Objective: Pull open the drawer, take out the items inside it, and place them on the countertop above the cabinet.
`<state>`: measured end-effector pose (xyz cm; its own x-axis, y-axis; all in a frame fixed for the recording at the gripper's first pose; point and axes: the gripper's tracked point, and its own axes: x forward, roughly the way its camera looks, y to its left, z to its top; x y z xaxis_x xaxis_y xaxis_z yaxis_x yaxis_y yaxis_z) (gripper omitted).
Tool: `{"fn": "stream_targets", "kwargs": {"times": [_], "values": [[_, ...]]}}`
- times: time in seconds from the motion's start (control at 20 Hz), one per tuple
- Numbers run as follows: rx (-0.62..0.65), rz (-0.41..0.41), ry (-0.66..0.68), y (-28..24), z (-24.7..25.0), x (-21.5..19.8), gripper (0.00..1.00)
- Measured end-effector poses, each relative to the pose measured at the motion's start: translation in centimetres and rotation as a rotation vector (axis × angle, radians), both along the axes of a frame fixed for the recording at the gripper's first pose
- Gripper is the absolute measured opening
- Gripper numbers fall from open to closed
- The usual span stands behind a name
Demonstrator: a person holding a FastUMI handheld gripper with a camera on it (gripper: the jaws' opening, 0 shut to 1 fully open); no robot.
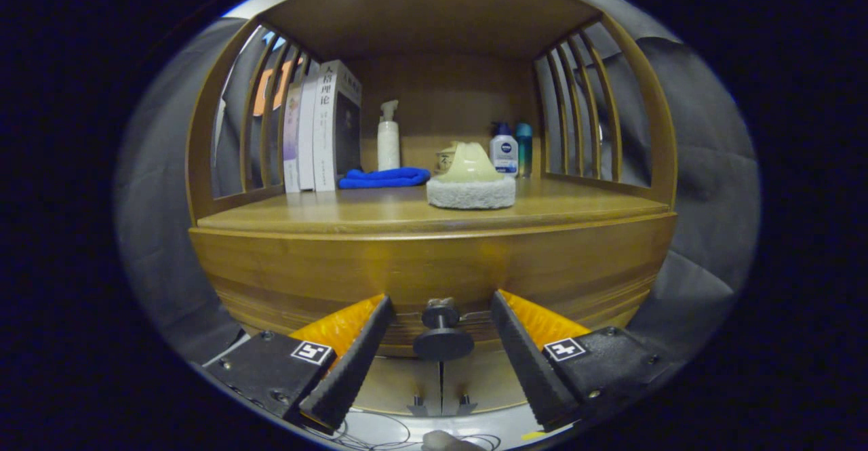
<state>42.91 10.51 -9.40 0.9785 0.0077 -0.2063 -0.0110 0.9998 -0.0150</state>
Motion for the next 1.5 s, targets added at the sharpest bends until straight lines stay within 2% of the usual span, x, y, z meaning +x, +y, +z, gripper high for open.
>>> {"fn": "stream_targets", "kwargs": {"times": [0.45, 0.65, 0.8, 1.1, 1.25, 1.5], "values": [[-0.009, 0.012, 0.056, 0.0, -0.2, -0.3, 0.99], [-0.018, 0.042, 0.012, -0.4, 1.6, -2.0, 0.99], [0.001, 0.078, -0.01, -1.4, 3.3, -7.1, 0.99], [-0.016, 0.061, -0.08, -5.5, 7.1, -19.2, 0.99], [0.026, 0.047, -0.122, -6.8, 8.1, -23.5, 0.99], [-0.032, 0.01, -0.204, -8.4, 9.1, -29.2, 0.99]]}}
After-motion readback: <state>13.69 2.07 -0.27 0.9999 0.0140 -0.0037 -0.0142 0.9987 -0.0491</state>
